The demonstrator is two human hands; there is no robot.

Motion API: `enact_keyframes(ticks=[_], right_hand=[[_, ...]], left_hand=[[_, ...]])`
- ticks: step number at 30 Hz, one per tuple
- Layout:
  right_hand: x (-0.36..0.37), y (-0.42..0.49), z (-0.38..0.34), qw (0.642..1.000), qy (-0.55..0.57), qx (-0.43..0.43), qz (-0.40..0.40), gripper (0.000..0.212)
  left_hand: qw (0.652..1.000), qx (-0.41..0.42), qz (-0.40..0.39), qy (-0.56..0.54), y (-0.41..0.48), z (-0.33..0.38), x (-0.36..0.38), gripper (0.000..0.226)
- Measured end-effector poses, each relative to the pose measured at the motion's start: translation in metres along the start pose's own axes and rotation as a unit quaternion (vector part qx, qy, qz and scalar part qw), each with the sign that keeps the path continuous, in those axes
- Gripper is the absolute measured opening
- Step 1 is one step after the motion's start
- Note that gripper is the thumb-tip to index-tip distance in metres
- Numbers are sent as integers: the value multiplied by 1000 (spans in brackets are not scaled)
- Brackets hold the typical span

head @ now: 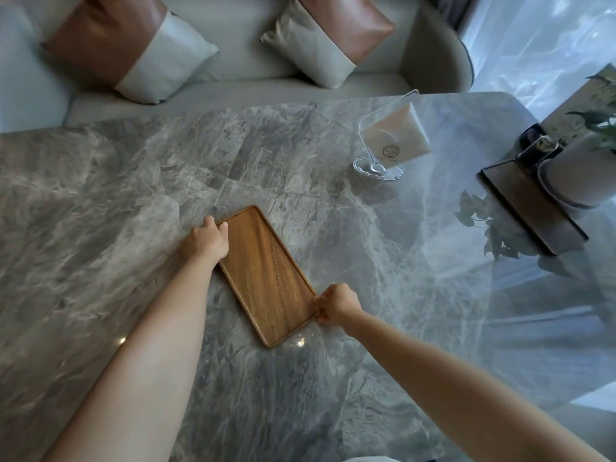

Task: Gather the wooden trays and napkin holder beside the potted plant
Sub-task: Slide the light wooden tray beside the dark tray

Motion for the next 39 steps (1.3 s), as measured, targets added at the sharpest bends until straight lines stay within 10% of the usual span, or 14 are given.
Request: enact_keyframes(ticks=[39], right_hand=[[-392, 58, 191, 973, 108, 7, 203, 30]], left_hand=[[981, 180, -65, 34, -75, 439, 127, 54]])
Point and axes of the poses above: each hand's wrist, its own y-axis towards the middle knuckle, its own x-axis out of the palm, z = x × y, the point moved 9 cm from there along y, towards the middle knuckle, and after that the axes turned 7 degrees about x, right-handed, at the moved point
